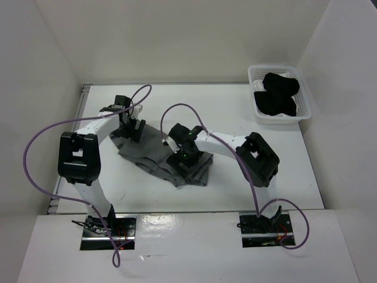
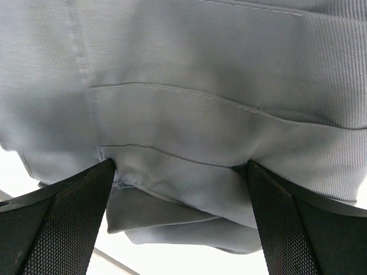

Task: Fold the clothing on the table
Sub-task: Fold the skirt

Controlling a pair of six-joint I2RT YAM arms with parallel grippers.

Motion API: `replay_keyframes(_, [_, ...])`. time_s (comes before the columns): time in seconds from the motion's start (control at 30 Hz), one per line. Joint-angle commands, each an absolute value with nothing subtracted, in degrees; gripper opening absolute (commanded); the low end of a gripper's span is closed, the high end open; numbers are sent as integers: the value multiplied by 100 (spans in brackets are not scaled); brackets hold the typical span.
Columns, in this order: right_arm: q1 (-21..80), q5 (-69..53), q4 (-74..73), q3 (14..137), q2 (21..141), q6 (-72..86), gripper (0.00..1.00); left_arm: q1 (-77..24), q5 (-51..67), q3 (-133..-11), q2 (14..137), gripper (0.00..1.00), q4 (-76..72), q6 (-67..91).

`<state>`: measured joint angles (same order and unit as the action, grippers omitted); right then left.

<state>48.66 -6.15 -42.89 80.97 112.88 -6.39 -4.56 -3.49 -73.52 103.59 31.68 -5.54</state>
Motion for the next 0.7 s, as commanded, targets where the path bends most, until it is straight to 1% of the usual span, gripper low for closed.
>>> replay_keyframes(0.0, [4887, -151, -4359, 7989, 11399, -571, 99, -527, -510, -7418, 10485, 100, 3322, -431])
replay_keyframes(0.13, [4650, 70, -4307, 7989, 11338, -571, 99, -527, -510, -7365, 10538, 100, 3375, -431])
replay_keyframes(0.27, [4168, 70, -4307, 8041, 11286, -571, 99, -527, -562, -7313, 10590, 100, 3375, -431])
replay_keyframes(0.5, [3430, 422, -4193, 8094, 11285, -571, 99, -633, -615, -7260, 10644, 100, 3445, -431])
replay_keyframes(0.67, [3015, 878, -3991, 8147, 11285, -851, 99, -686, -562, -7207, 10644, 100, 3550, -483])
